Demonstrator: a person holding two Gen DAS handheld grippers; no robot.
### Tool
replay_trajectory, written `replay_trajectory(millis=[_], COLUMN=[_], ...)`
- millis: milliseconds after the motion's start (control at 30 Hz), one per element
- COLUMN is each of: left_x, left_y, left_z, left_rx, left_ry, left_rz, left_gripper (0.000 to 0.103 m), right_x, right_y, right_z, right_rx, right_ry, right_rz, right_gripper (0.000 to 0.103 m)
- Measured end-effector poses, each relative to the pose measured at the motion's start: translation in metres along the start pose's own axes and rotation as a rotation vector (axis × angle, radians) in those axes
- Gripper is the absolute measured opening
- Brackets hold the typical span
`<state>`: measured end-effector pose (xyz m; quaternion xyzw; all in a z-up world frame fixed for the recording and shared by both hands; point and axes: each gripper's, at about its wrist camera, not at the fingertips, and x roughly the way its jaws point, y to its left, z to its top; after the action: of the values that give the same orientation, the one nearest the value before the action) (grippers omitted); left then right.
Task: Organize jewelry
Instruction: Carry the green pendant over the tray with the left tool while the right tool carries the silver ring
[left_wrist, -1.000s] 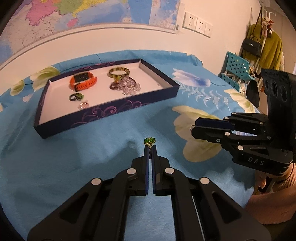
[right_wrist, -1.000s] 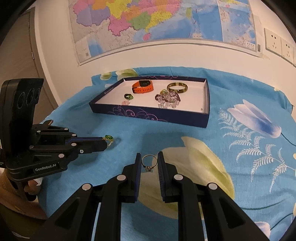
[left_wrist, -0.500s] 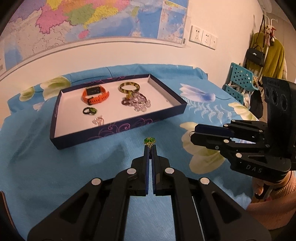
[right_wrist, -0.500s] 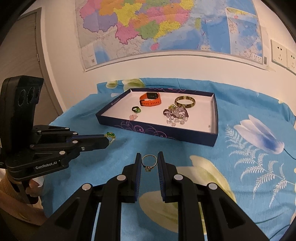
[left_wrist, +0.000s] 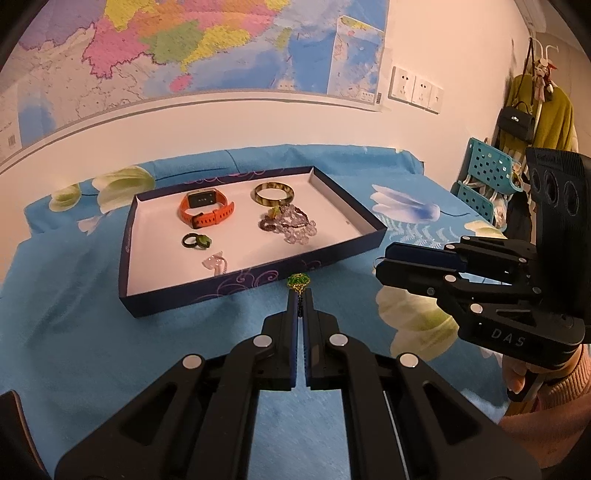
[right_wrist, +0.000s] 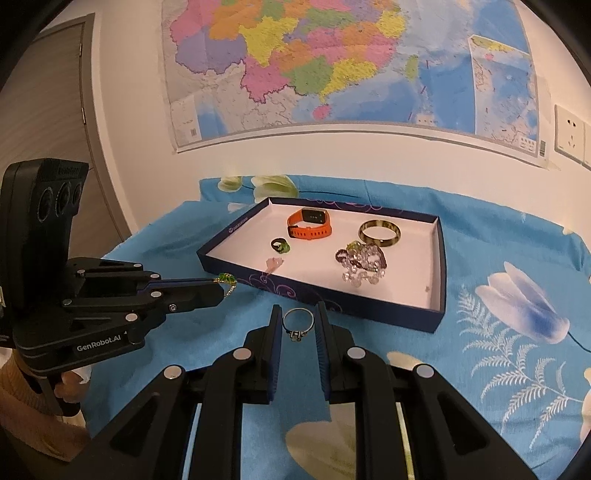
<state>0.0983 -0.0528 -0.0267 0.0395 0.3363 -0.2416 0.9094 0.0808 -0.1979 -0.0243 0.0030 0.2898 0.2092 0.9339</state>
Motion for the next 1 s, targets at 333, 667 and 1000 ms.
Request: replay_trajectory(millis=[333, 667, 1000], left_x=[-0.001, -0.002, -0.001], left_y=[0.006, 0.014, 0.019], left_z=[0.008, 0.014, 0.021], left_rx=[-0.002, -0.008, -0.009], left_ry=[-0.019, -0.034, -0.045], left_rz=[0.018, 0.038, 0.047], left_gripper=[0.003, 0.003, 0.003], right_x=[0.005, 0.008, 0.014], right_y=[0.001, 0.0, -0.001], right_z=[0.009, 0.022, 0.028], right_rx=[-0.012, -0.028, -0.038], right_ry=[-0.006, -0.024, -0.028], right_rz=[0.001, -0.009, -0.01], right_gripper=[0.016, 0.016, 0.016])
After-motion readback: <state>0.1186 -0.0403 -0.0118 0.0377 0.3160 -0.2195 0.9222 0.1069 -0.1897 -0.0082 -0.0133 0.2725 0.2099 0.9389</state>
